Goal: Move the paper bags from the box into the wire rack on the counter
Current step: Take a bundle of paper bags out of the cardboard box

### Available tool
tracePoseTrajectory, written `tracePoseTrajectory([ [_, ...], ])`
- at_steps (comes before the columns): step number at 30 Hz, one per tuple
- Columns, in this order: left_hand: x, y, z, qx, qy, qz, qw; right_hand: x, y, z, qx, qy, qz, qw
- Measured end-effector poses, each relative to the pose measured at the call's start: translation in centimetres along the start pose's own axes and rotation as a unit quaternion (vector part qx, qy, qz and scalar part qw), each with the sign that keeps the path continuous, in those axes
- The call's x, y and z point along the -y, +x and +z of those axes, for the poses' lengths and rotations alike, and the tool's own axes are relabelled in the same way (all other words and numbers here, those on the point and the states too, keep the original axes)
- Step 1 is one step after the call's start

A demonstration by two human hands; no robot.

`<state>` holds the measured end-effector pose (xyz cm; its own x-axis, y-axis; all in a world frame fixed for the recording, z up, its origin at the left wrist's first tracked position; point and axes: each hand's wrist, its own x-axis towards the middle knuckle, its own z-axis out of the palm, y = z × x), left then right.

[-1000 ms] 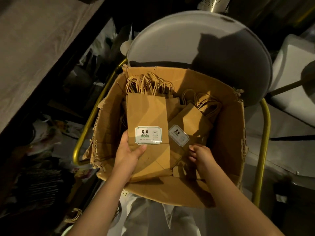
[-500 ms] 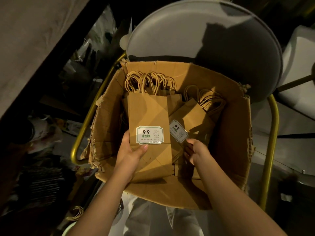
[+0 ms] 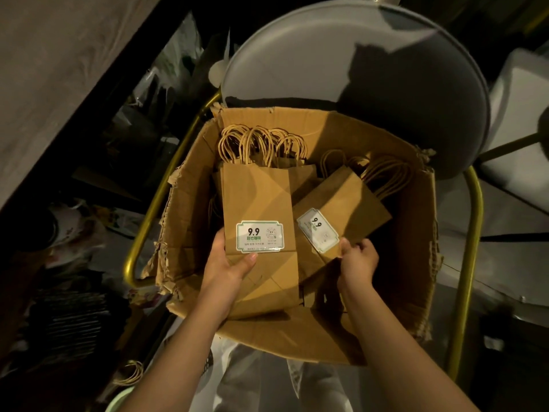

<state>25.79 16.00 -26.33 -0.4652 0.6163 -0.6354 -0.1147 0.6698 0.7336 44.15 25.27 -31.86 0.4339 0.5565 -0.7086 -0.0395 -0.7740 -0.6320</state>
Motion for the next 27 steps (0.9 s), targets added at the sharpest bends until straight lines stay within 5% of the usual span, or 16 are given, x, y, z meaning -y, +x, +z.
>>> tracePoseTrajectory([
  [6, 0.2, 0.1, 0.0, -0.005, 0.009, -0.006, 1.000, 2.0, -1.2, -2.1, -0.005, -0.195, -0.244, 0.950],
  [13, -0.3, -0.3, 0.0, 0.008, 0.006, -0.010, 1.000, 5.2, -3.5, -3.8, -0.055, -0.192, -0.334, 0.921],
  [20, -1.4, -0.6, -0.5, 0.015, -0.005, -0.009, 1.000, 9.7, -5.1, -5.1, -0.008, -0.075, -0.356, 0.931],
  [27, -2.0, -1.4, -0.2, 0.034, -0.041, 0.000, 0.999, 8.3, -4.3, -3.3, 0.116, -0.163, -0.234, 0.952],
])
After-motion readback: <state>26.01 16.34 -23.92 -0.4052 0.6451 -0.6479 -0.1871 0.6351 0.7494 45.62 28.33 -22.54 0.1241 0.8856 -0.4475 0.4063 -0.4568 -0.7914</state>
